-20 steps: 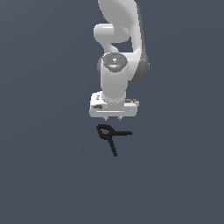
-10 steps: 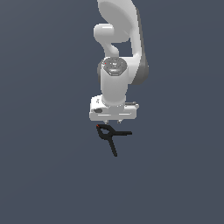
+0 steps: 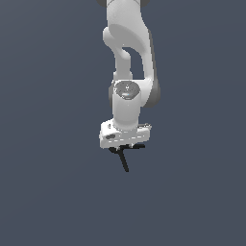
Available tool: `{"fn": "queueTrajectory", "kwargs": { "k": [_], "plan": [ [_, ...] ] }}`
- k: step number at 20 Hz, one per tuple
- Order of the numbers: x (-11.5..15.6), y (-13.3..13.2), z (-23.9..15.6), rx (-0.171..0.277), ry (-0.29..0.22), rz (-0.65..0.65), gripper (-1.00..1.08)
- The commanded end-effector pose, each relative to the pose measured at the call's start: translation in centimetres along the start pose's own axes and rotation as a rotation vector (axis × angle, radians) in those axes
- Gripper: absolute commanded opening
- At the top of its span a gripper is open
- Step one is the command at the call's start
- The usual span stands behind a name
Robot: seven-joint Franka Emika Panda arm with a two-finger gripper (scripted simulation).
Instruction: Pick up the object and move it to a goal position.
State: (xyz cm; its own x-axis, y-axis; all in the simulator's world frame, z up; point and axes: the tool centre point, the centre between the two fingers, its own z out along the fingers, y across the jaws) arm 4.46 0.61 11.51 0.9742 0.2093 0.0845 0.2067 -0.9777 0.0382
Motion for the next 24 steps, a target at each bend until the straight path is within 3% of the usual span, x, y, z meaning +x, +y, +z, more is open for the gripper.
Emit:
{"fn": "queueTrajectory", "kwargs": {
  "k": [1,12,24],
  "plan": [
    [1.2,0.1,1.6,-0.007,0.035,-0.052,0.28],
    [4.1,0.1,6.3,-0.029,0.141,-0.199,0.28],
    [4.5,0.1,7.6,-0.031,0.153,-0.216,0.28]
  ]
}}
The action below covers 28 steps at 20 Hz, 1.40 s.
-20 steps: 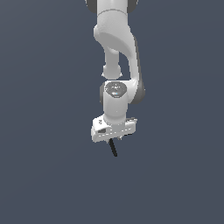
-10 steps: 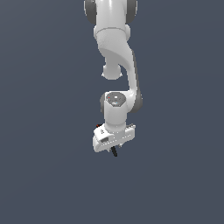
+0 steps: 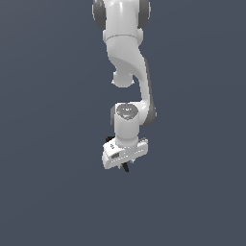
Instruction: Pick up the object and move it to a goal position.
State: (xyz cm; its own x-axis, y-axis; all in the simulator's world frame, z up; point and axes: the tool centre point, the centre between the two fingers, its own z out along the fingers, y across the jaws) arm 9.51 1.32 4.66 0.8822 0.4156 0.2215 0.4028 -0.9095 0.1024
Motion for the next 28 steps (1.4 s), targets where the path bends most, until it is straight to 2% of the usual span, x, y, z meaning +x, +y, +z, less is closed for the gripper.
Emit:
{"fn": "queueTrajectory", "kwargs": {
  "k": [1,9,10,22,28],
  "plan": [
    [0.0,0.0,0.7,0.000,0.000,-0.001,0.28],
    [0.0,-0.1,2.5,-0.001,0.002,-0.003,0.28],
    [0.0,-0.1,2.5,-0.001,0.002,-0.003,-1.00],
    [0.0,-0.1,2.4,-0.001,0.001,-0.003,-1.00],
    [1.3,-0.7,0.4,-0.001,0.001,-0.003,-1.00]
  ]
}}
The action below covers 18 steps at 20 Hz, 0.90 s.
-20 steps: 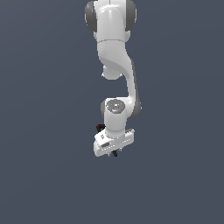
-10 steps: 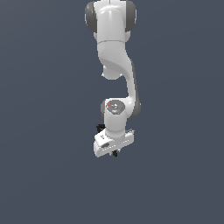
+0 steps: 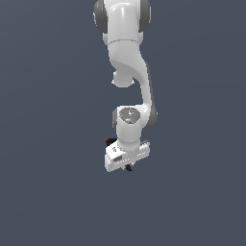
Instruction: Pick up the object and move it to a goal position.
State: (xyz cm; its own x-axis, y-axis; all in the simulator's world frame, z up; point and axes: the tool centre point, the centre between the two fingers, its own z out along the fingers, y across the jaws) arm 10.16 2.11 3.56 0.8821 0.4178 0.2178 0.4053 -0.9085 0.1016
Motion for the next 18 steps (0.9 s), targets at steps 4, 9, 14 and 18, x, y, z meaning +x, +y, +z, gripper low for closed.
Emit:
{"fn": "queueTrajectory", "kwargs": {
  "k": [4,9,14,18],
  "plan": [
    [2.3,-0.9,-3.4,-0.002,0.005,-0.001,-1.00],
    [5.0,-2.1,-7.6,-0.002,0.005,0.000,-1.00],
    [8.1,-3.4,-12.2,-0.002,0.005,0.000,-1.00],
    [10.5,-4.4,-15.7,-0.001,0.006,0.000,-1.00]
  ]
}}
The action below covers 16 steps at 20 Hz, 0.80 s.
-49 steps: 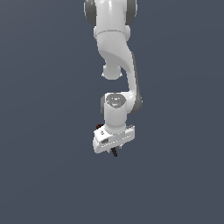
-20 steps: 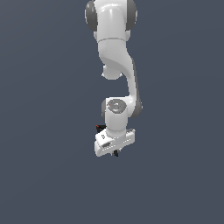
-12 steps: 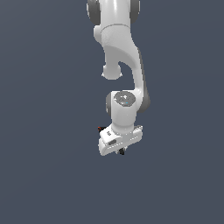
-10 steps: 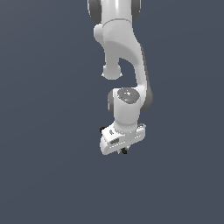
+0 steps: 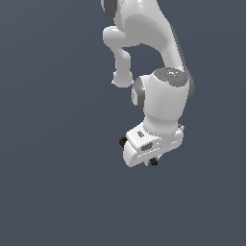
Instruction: Pick up the object and move it to a goal position.
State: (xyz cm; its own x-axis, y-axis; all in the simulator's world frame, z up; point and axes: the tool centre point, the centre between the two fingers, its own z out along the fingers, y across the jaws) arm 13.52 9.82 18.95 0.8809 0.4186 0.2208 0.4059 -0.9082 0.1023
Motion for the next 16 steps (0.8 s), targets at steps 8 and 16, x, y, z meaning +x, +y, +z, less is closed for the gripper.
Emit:
{"fn": "queueTrajectory", "kwargs": {
  "k": [8,16],
  "plan": [
    [4.4,-1.6,-6.2,-0.001,0.003,0.001,-1.00],
    [5.8,-2.0,-7.9,-0.001,0.003,0.001,-1.00]
  ]
}}
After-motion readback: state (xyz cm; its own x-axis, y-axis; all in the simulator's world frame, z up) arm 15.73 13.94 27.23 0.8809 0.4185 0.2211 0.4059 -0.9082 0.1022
